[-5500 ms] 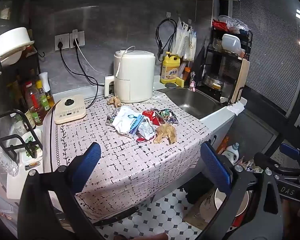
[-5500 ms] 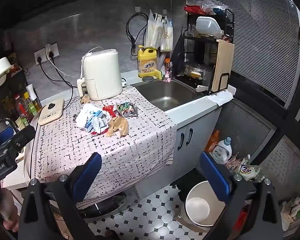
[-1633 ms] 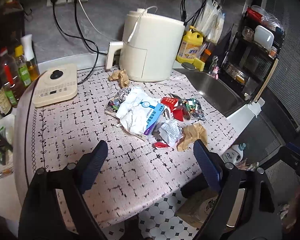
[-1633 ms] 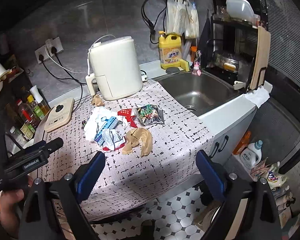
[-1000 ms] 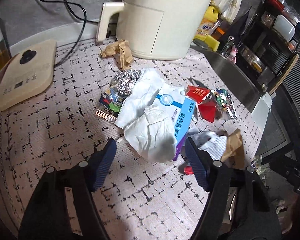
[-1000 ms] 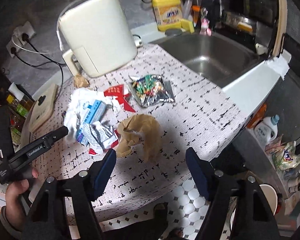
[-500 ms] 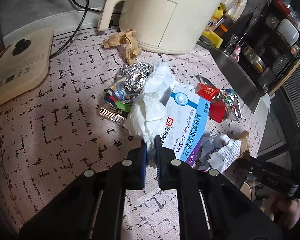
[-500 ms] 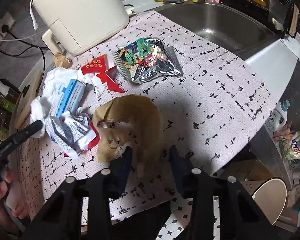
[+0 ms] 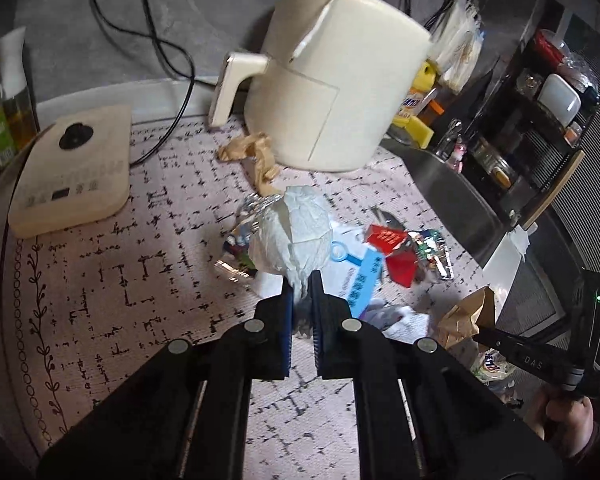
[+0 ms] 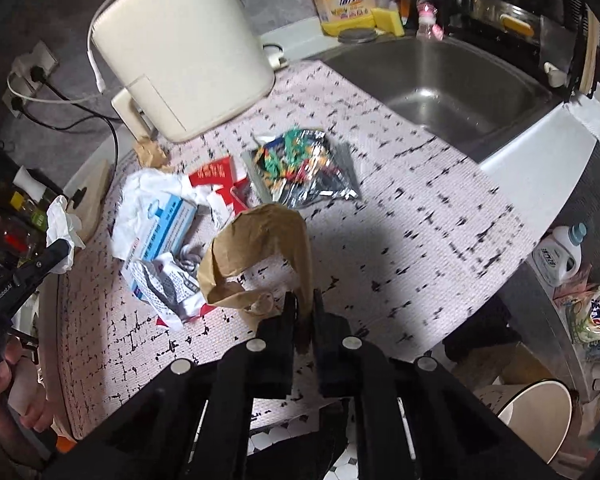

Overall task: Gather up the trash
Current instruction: 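Carry the brown paper over the bin and open the right tool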

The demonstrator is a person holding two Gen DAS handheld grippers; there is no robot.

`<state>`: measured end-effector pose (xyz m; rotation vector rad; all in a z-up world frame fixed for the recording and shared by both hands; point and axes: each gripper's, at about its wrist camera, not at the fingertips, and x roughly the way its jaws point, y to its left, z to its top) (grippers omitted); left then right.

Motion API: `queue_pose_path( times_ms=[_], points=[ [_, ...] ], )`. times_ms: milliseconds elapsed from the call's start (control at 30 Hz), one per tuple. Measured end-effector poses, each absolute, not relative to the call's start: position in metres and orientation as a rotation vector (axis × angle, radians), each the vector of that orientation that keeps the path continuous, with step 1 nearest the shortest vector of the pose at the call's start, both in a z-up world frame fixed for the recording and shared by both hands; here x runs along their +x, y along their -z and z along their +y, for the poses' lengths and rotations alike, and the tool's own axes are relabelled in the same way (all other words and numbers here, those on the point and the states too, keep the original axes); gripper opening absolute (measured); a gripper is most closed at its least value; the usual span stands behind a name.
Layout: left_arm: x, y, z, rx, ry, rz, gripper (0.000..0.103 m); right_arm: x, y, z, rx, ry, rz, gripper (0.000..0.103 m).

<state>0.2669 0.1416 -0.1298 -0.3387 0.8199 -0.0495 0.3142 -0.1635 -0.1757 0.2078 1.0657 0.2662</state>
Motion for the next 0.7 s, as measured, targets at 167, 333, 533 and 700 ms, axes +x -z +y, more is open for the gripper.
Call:
queue_pose_path(
  times_ms=[167, 333, 533, 700],
  points=[
    [0.26, 0.113, 0.106, -0.318, 0.075, 0.795, 0.009, 0.298, 0.164, -0.195, 0.243, -0.27, 1.019, 0.008],
    [0.249, 0.105, 0.047, -0.267, 0.143, 0.804, 0.009, 0.273, 0.157, -0.239, 0.266, -0.241, 0.997, 0.008],
    [0.236, 0.11, -0.031, -0.238, 0.238, 0.835, 0.009, 0.234, 0.156, -0.307, 0.272, -0.161, 0.999, 0.008],
    [0.225, 0.116, -0.094, -0.205, 0.316, 0.86, 0.009, 0.201, 0.161, -0.365, 0.289, -0.093, 1.006, 0.008]
  ],
)
